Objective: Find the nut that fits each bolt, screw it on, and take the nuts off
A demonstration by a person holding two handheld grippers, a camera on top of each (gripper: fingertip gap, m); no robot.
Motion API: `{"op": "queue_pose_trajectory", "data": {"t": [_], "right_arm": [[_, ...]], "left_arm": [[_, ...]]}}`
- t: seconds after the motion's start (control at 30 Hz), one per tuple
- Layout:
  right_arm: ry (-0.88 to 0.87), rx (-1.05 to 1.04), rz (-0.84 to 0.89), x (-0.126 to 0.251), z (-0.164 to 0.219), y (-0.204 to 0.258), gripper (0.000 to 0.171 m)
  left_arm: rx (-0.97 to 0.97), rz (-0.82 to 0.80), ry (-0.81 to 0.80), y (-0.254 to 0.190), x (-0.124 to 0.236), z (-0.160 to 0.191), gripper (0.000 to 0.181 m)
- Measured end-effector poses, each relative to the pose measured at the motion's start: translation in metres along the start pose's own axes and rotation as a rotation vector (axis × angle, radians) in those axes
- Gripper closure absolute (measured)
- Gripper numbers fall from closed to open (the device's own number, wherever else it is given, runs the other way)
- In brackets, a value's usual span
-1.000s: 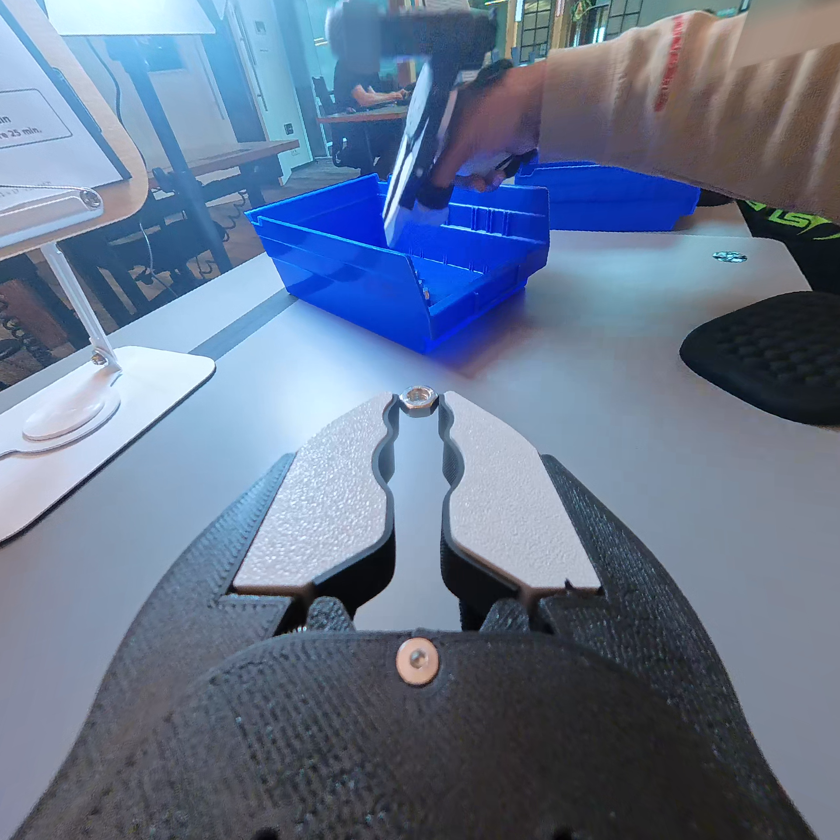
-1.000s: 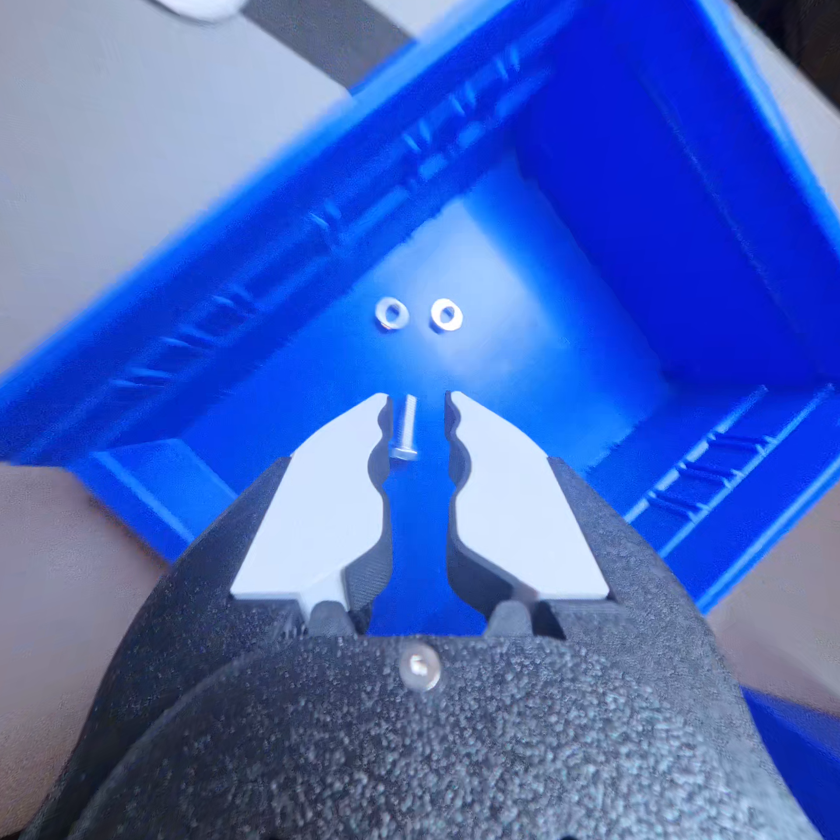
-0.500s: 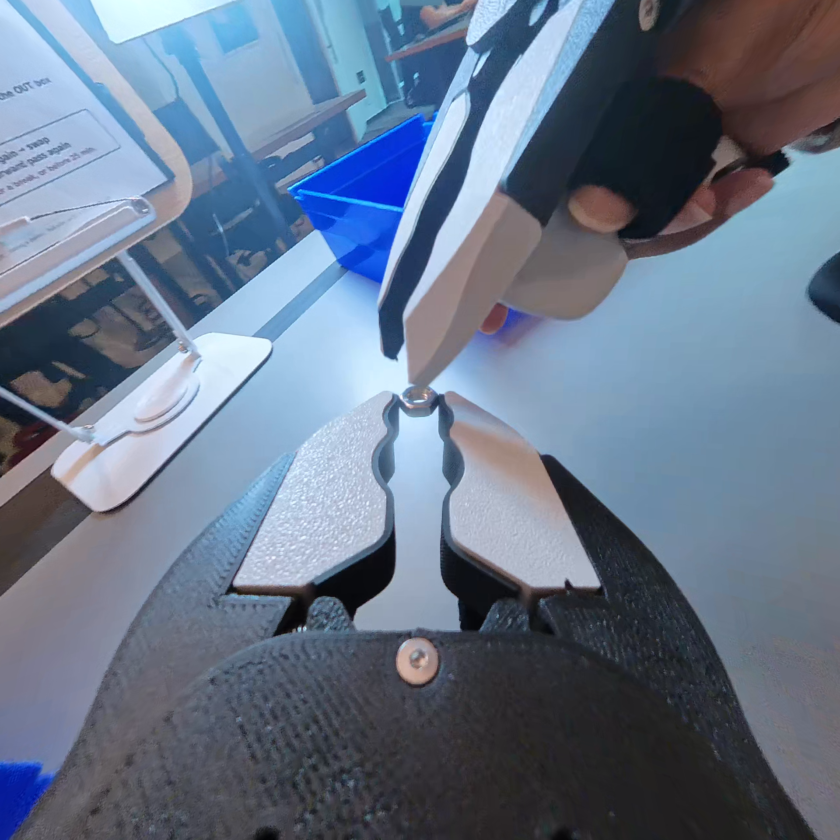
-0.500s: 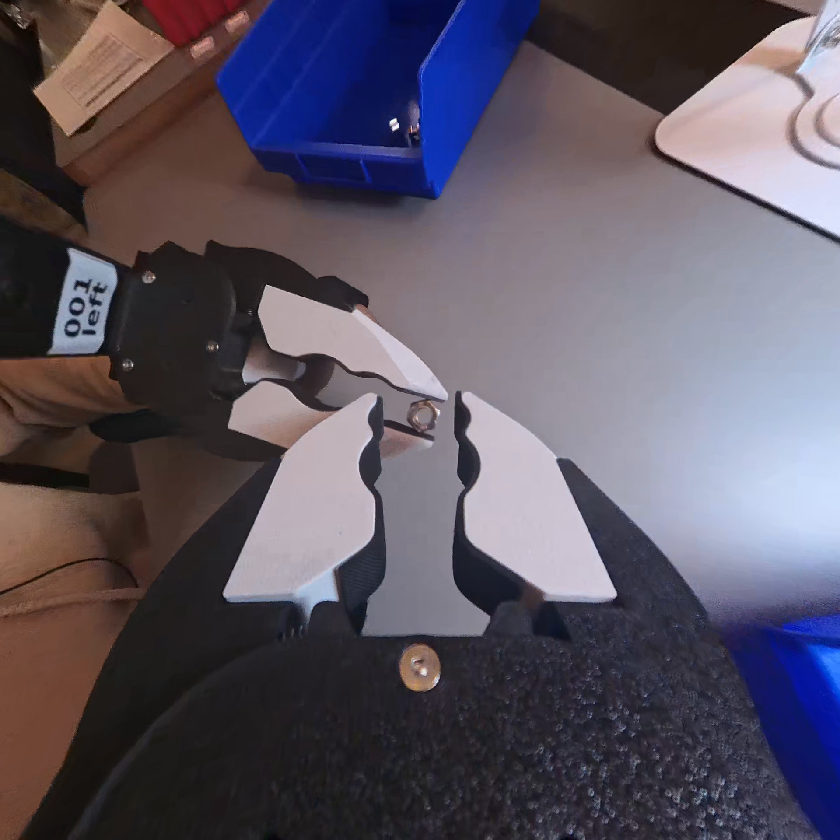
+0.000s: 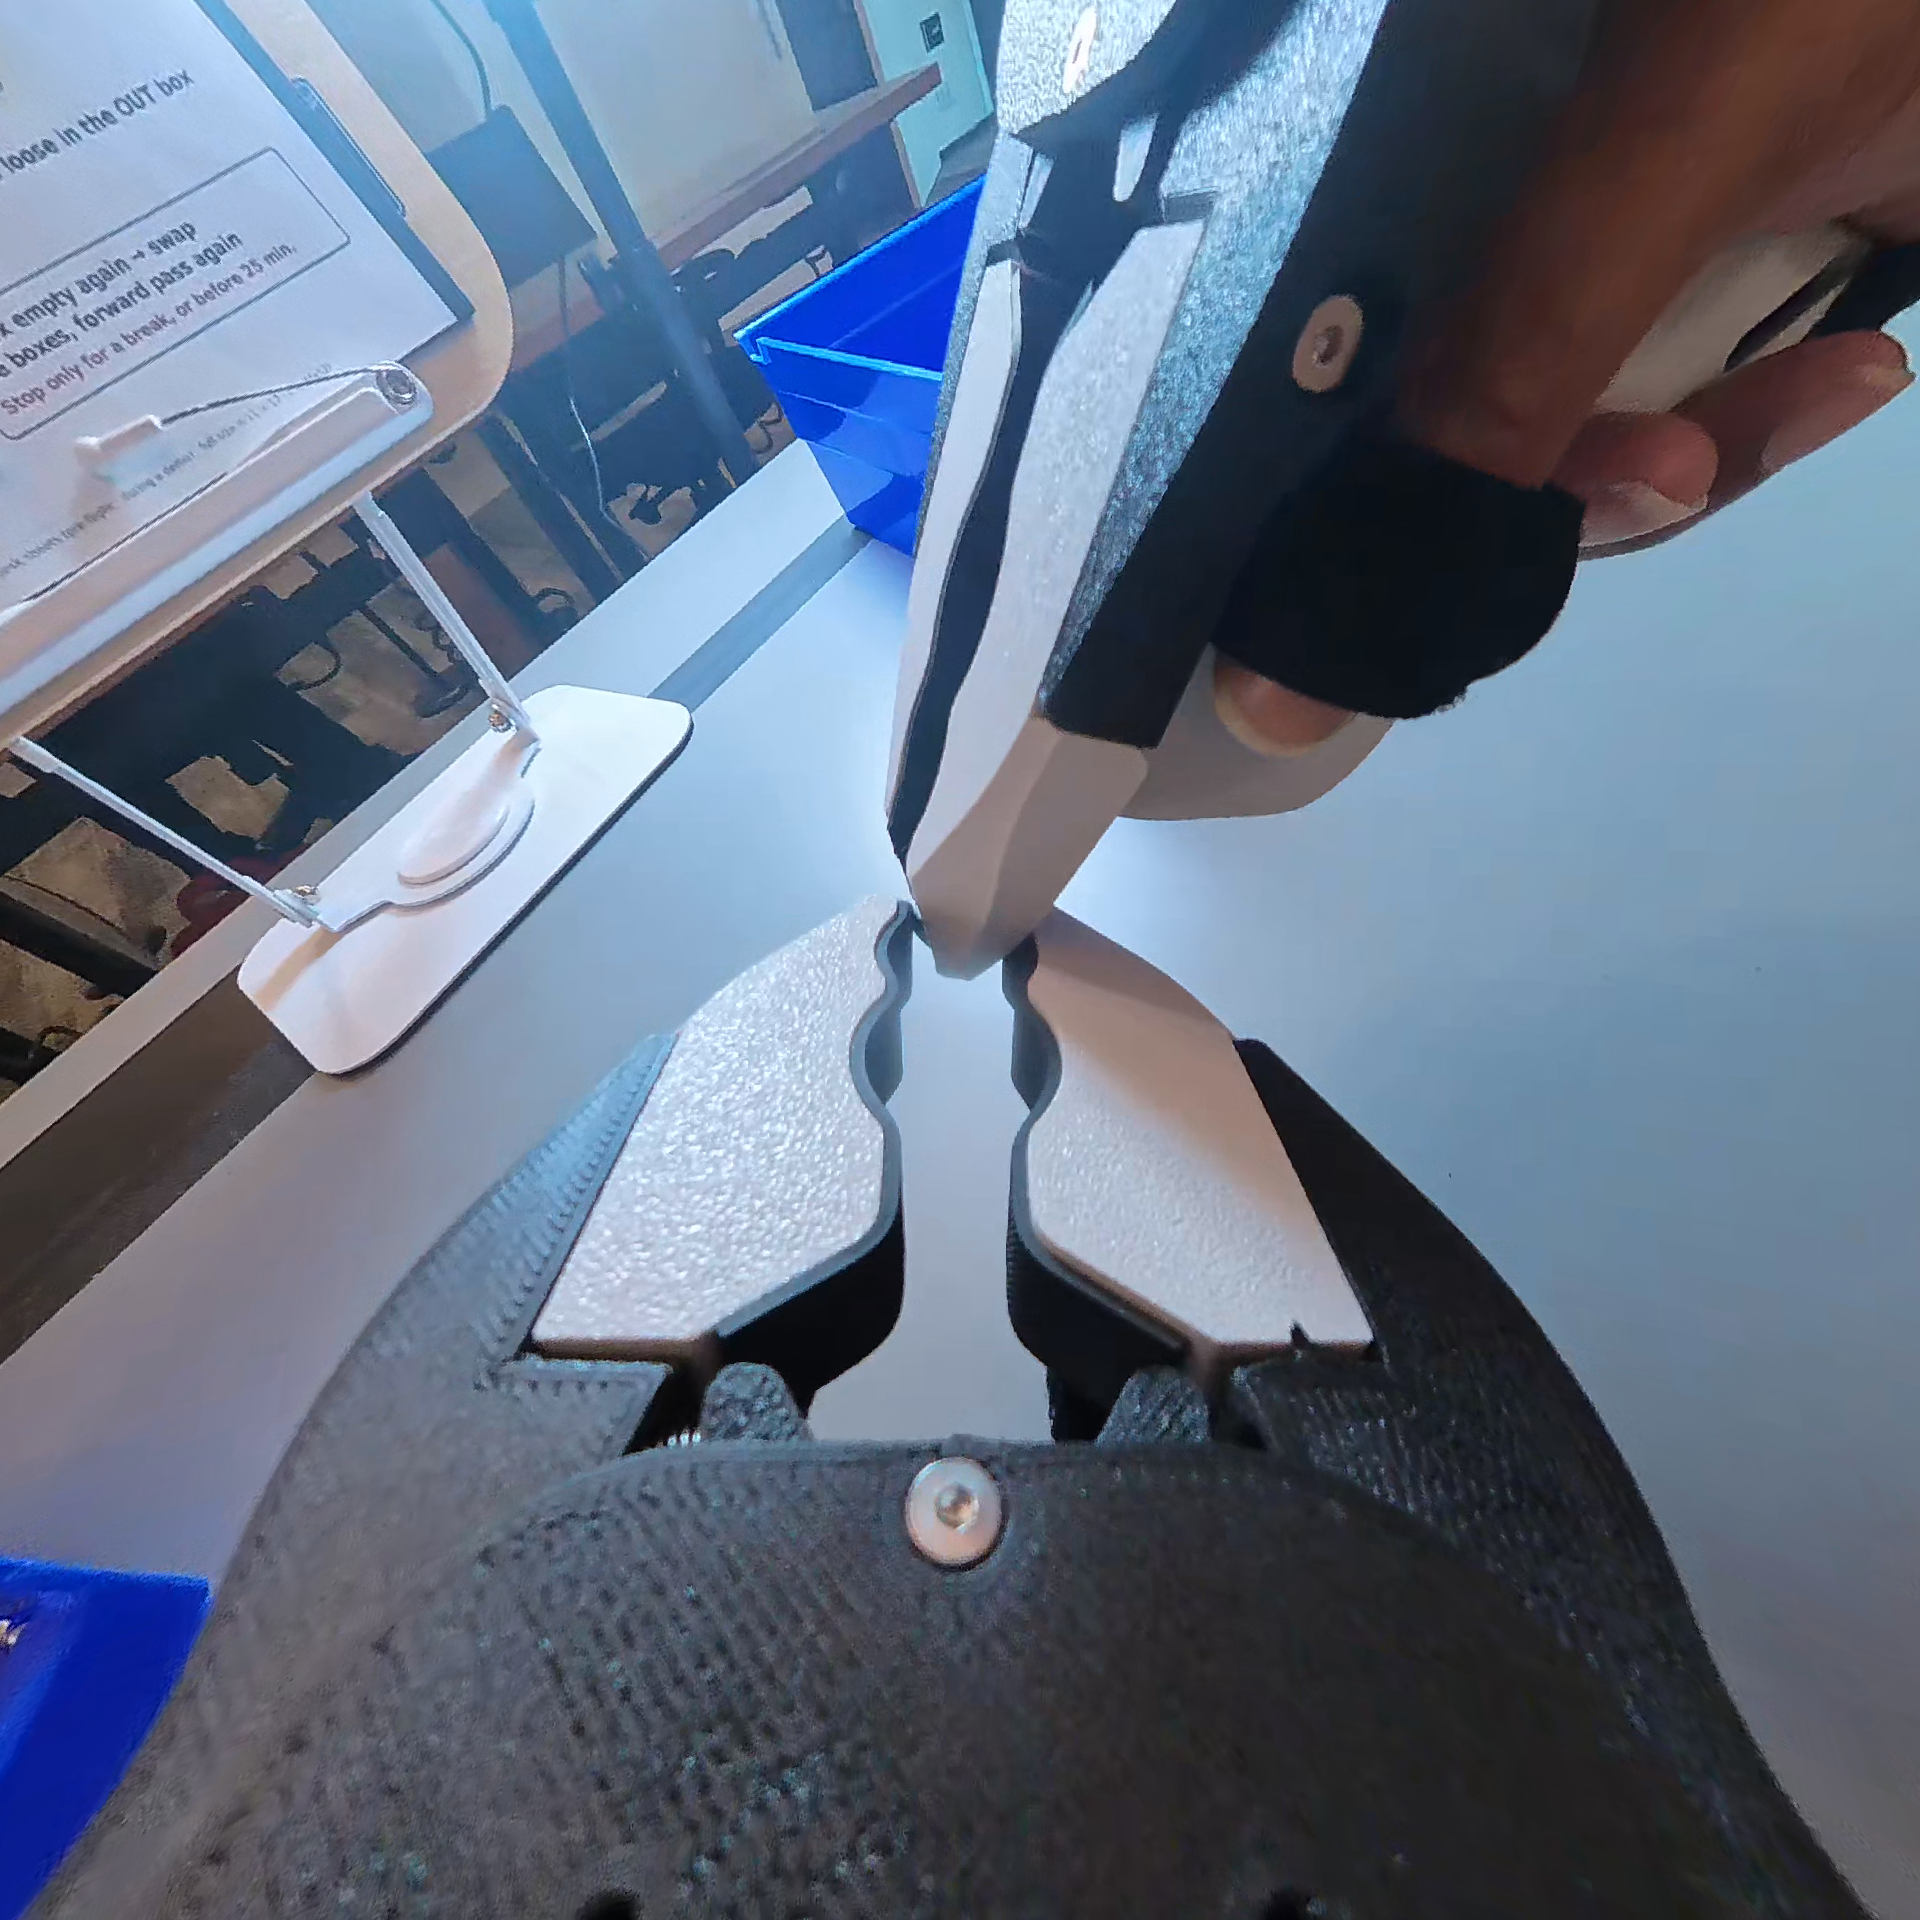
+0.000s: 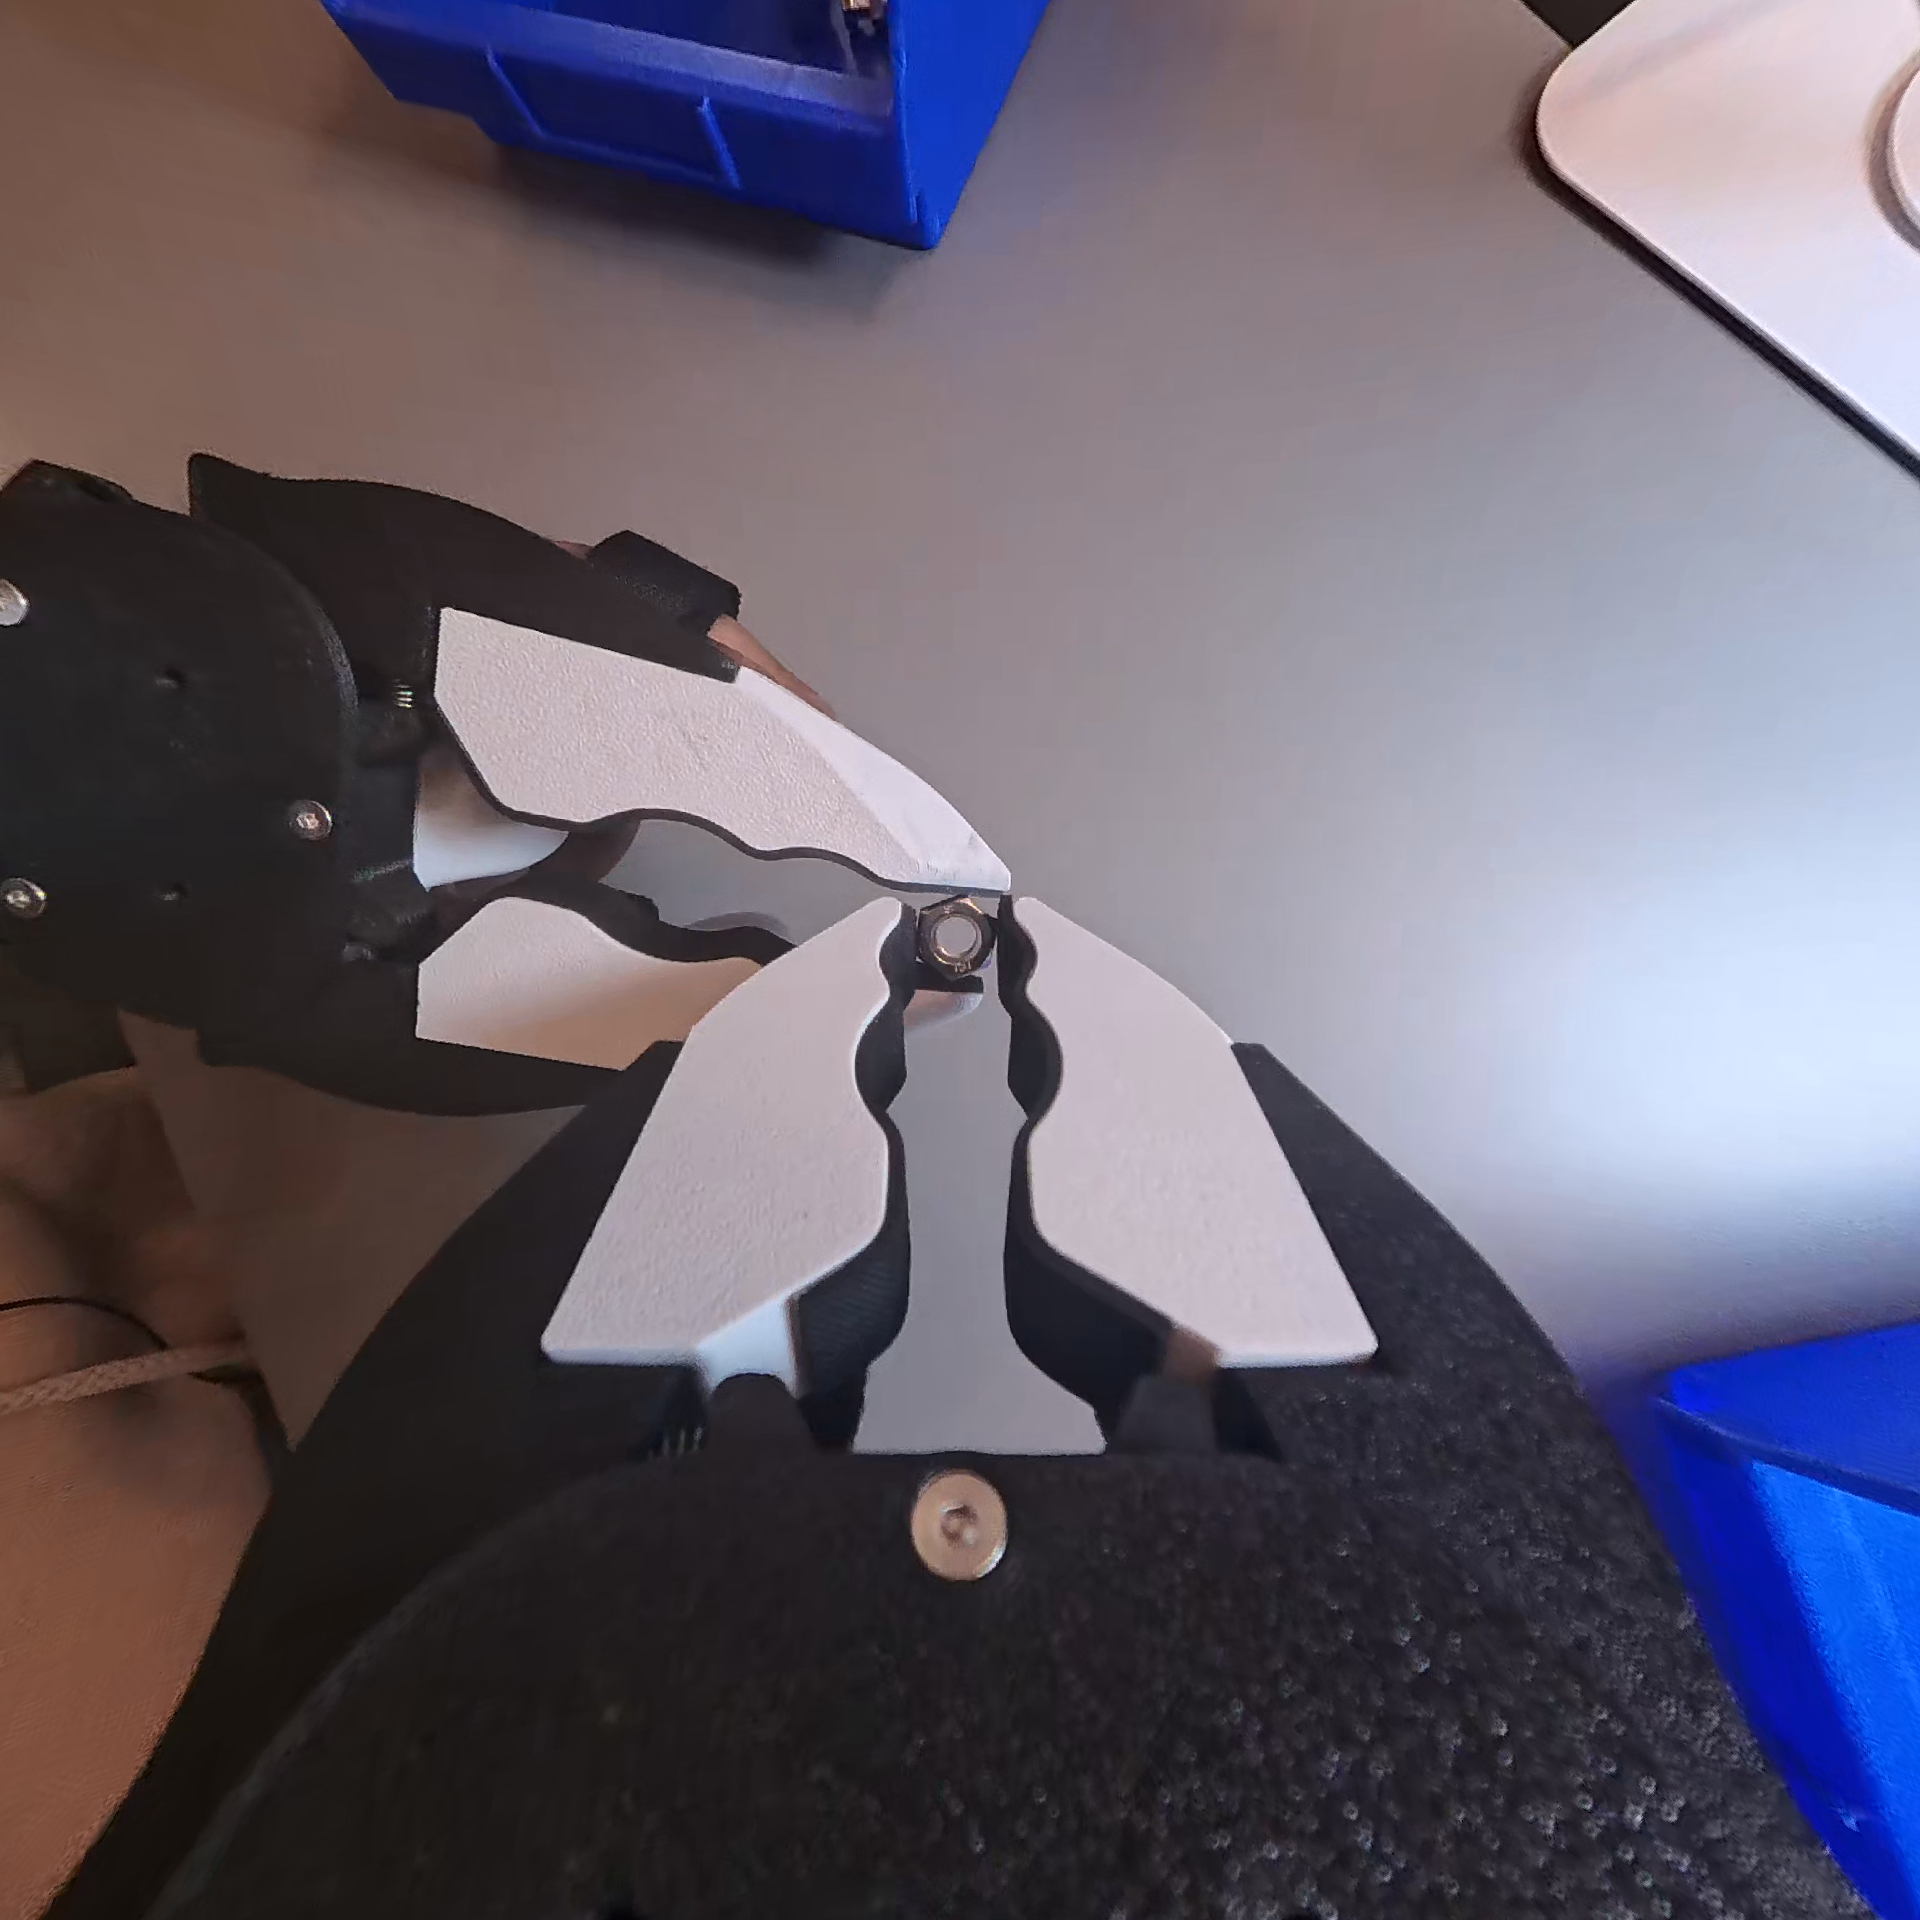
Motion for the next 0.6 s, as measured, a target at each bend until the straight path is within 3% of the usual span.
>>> {"op": "queue_pose_trajectory", "data": {"t": [0.17, 0.33, 0.47, 0.6], "right_arm": [[-0.045, 0.030, 0.062, 0.021, -0.015, -0.032, 0.157], [-0.027, -0.060, 0.322, 0.067, -0.032, -0.162, 0.157], [0.134, -0.189, 0.501, 0.061, 0.003, -0.279, 0.157], [0.290, -0.268, 0.539, 0.030, 0.054, -0.342, 0.156]], "left_arm": [[0.067, 0.018, -0.088, 0.007, 0.006, -0.004, 0.157], [0.176, 0.055, -0.184, 0.020, 0.014, -0.007, 0.159], [0.170, 0.054, -0.192, 0.024, 0.016, -0.005, 0.162], [0.125, 0.039, -0.182, 0.025, 0.016, -0.003, 0.165]]}}
Point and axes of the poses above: each gripper's, where its closed fingertips meet, x back along the fingers, z out of its underside, y = z × x across the jaws, the point moved 6 cm from there along x, back along the fingers, and after that the axes turned 12 degrees about z, right-handed, at the moved point
